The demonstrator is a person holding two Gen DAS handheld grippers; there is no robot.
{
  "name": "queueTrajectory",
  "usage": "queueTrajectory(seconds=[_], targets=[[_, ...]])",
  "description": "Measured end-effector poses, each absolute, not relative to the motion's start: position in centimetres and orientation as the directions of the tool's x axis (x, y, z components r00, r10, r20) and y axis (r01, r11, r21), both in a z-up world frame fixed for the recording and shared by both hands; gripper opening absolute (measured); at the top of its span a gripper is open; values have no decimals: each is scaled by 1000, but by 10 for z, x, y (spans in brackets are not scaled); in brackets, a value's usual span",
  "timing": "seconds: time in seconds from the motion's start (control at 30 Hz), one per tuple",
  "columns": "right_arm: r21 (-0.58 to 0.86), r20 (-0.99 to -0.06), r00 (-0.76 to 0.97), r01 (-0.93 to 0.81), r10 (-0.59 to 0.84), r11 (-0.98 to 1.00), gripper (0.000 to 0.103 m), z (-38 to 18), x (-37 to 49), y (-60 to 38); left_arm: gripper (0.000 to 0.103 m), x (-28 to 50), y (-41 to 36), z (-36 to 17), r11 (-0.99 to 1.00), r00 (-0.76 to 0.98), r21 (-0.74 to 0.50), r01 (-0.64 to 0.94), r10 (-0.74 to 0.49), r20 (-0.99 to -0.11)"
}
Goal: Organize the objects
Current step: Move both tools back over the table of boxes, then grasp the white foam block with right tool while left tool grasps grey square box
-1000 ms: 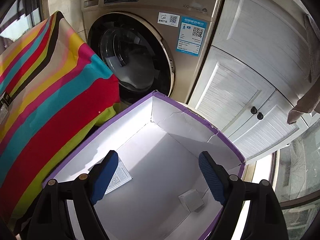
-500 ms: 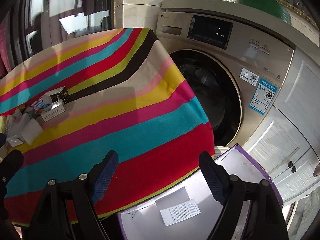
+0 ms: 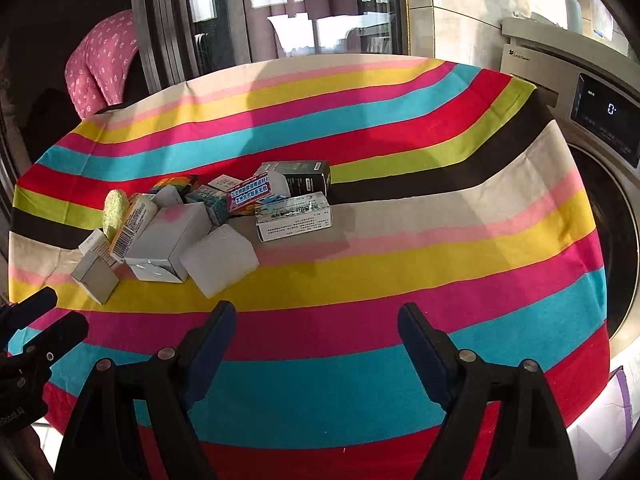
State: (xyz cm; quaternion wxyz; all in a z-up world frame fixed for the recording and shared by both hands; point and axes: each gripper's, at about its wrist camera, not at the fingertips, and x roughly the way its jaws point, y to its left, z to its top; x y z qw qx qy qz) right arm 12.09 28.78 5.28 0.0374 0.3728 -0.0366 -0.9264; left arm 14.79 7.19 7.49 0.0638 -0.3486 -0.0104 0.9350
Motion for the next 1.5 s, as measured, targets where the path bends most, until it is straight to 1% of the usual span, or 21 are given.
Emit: queueTrajectory(seconds=[0.27,0.43,0.5,0.57,0.6,0.63,0.67,0.73,0.8,0.9,1.0,1.07,1.1,1.13,1.5], targets=[[94,-733,-655,170,-184,-981,84,41,85,264,77,112,35,61,-999,-734,-37,-18,38,-678],[97,-749,-615,268,-248,-958,84,42,64,250,77,92,28,51,-1000,-714,-22,-19,29,-699],[76,-755,-602,310,-258,-948,84,40,58,243,77,87,27,48,-999,-704,-42,-29,50,-708],[85,-768,-577,339,-278,-937,84,37,52,239,77,81,30,45,-998,-695,-37,-43,56,-717],[89,-773,-565,354,-289,-931,84,35,49,237,74,78,32,44,-998,-693,-33,-50,58,-718],[85,-778,-556,369,-293,-925,84,33,46,235,66,76,32,44,-998,-692,-32,-57,63,-719],[73,-779,-555,382,-292,-921,84,32,44,232,63,74,33,43,-997,-690,-34,-62,68,-720],[66,-781,-549,400,-297,-914,84,30,39,227,49,71,33,41,-997,-682,-48,-66,80,-727],[72,-794,-525,422,-308,-904,84,26,32,221,39,68,33,38,-995,-670,-67,-72,98,-736],[45,-797,-529,430,-292,-902,84,23,26,215,39,68,31,37,-995,-670,-64,-74,97,-736],[49,-804,-520,423,-287,-905,83,17,20,211,39,69,31,38,-995,-668,-68,-69,97,-738],[28,-803,-530,423,-273,-906,78,14,20,208,38,68,32,38,-996,-665,-64,-67,92,-741],[4,-802,-539,426,-258,-905,73,14,21,205,38,68,32,38,-996,-664,-64,-65,92,-742],[8,-798,-540,433,-266,-902,65,15,23,204,38,68,33,38,-996,-663,-66,-64,92,-743],[9,-805,-555,344,-211,-939,63,19,45,213,38,95,41,41,-995,-652,-72,-66,98,-752]])
